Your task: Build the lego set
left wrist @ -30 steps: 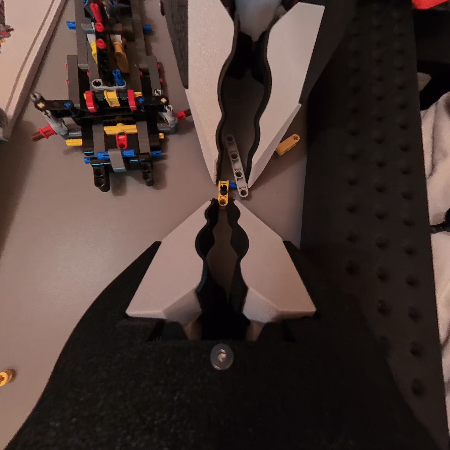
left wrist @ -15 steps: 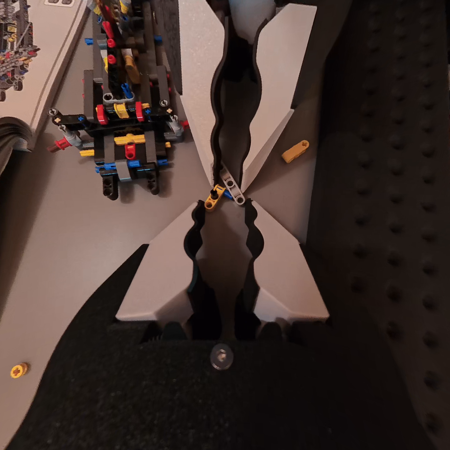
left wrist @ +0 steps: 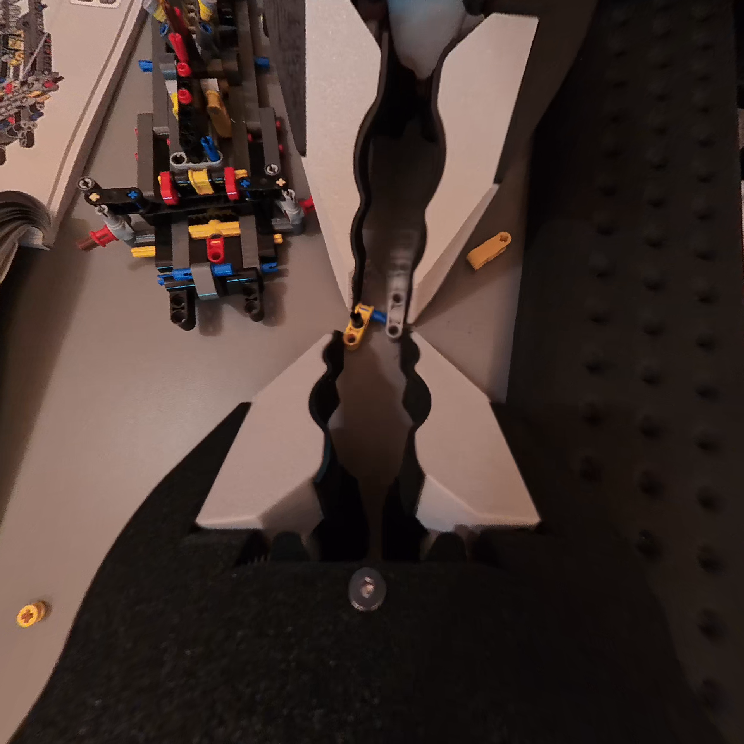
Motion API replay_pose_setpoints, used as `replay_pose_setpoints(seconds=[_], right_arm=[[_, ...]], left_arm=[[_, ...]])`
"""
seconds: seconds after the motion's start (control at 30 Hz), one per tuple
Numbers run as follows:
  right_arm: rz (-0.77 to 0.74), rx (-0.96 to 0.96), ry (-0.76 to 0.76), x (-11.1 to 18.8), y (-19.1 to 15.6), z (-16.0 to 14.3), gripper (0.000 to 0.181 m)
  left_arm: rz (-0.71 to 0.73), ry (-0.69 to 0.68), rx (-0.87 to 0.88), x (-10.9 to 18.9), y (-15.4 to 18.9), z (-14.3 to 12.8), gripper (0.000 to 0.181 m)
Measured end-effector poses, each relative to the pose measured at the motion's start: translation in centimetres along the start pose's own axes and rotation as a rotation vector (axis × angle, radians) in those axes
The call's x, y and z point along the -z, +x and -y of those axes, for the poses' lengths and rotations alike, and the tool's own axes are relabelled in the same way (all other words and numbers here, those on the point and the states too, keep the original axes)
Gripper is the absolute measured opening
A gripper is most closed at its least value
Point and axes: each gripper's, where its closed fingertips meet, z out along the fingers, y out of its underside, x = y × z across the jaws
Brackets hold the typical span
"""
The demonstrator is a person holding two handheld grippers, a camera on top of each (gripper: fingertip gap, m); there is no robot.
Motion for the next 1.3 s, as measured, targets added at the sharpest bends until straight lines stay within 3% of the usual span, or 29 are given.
replay_pose_setpoints(seconds=[0.03,0.3,0.47,0.6,0.77,1.3], right_arm=[[0.008,-0.009,0.005,0.0,-0.1,0.0,0.026],[0.03,0.002,0.004,0.1,-0.3,-0.1,0.022],[0.073,0.022,0.017,0.1,-0.9,-0.1,0.022],[0.045,0.125,0.015,0.2,-1.0,-0.3,0.023],[0.086,0.091,-0.01,0.4,-1.4,-0.4,0.026],[0.095,0.114,0.002,0.4,-1.5,-0.5,0.023]], left_arm=[[-0.001,0.001,-0.004,0.0,0.0,0.0,0.006],[0.028,0.007,-0.022,0.0,-0.3,0.1,0.02],[-0.064,0.022,-0.068,-0.1,1.2,0.4,0.008],[-0.099,-0.003,-0.081,-0.3,1.3,0.3,0.007],[-0.158,0.005,-0.074,-0.2,1.4,0.2,0.006],[-0.155,0.011,-0.084,-0.2,1.4,0.1,0.006]])
